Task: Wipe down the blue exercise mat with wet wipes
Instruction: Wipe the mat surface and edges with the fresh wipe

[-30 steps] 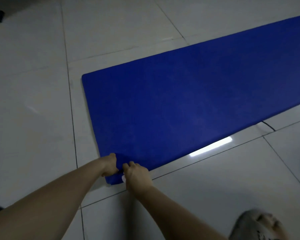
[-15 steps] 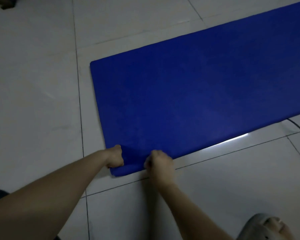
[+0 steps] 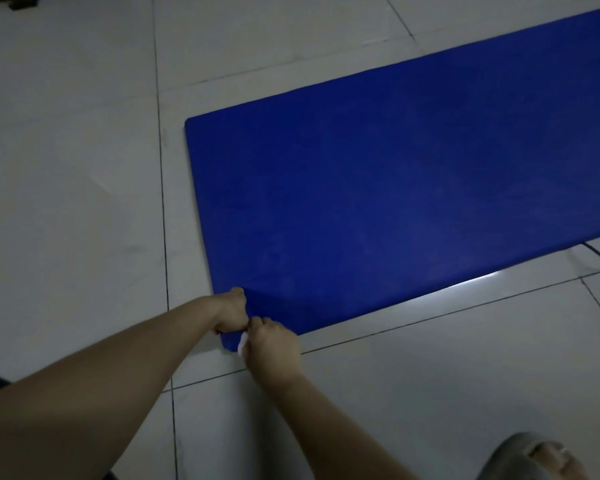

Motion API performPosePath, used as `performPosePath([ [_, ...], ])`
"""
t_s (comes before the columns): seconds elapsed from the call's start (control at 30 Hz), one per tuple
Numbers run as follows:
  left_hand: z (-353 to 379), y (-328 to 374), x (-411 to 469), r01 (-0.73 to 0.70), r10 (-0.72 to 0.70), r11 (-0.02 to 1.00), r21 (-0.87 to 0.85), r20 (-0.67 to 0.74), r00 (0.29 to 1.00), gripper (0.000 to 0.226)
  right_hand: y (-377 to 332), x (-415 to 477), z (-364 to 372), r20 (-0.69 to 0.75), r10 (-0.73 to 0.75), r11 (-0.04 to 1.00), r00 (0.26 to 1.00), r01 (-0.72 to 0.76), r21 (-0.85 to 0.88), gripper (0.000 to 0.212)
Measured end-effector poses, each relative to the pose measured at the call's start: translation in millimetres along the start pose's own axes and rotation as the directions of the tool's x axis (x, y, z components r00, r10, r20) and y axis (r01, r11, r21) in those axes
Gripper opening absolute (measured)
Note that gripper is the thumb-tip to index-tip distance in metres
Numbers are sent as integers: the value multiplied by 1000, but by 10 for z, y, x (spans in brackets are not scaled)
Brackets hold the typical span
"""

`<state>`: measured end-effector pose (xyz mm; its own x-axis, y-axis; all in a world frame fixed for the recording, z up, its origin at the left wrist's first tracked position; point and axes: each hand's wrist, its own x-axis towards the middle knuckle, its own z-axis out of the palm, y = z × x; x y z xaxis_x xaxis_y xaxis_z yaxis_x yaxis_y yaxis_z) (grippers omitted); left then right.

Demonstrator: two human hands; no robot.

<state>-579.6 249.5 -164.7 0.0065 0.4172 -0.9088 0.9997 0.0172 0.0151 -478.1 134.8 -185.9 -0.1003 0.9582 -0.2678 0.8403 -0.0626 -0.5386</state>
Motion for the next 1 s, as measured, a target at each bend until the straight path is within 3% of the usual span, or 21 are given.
performPosePath([
  [0.13, 2, -29, -4, -26, 26, 1000, 5, -5, 1000, 58, 668, 36, -377, -146, 169, 984, 975, -174, -25, 16],
  [0.23, 6, -41, -8, -33, 33, 999, 5, -5, 999, 56, 1118, -1, -688, -302, 333, 932, 893, -360, -36, 25],
  [0.33, 10, -54, -10, -45, 45, 999, 19, -22, 999, 55, 1126, -4, -725, -335, 387, 914, 859, -406, 14, 23],
  [0.43, 25, -60, -6, -53, 53, 998, 20, -36, 998, 56, 819, -30, -530, -260, 332, 943, 907, -328, 59, 17],
  [0.53, 33, -61, 2, -51, 52, 999, 8, -47, 998, 56, 430, -95, -272, -148, 125, 992, 981, -121, 36, 18],
  [0.6, 36, -54, 15, -54, 54, 998, -8, -51, 997, 53, 320, -152, -192, -97, -27, 1000, 995, 26, -8, 23],
  [0.67, 31, -69, 13, -59, 58, 998, -15, -55, 997, 52, 381, -117, -243, -68, -43, 999, 997, 41, -32, 19],
  [0.77, 30, -97, -8, -59, 58, 998, -5, -48, 997, 51, 781, -65, -522, -90, 128, 991, 988, -131, -26, 19],
  [0.87, 27, -93, -15, -66, 66, 998, 5, -46, 997, 50, 1284, -61, -832, -250, 337, 937, 908, -348, -2, 18],
  [1.0, 16, 21, -92, -33, 36, 998, 46, -71, 997, 29, 1485, -30, -1000, -325, 426, 894, 844, -448, 10, 18],
])
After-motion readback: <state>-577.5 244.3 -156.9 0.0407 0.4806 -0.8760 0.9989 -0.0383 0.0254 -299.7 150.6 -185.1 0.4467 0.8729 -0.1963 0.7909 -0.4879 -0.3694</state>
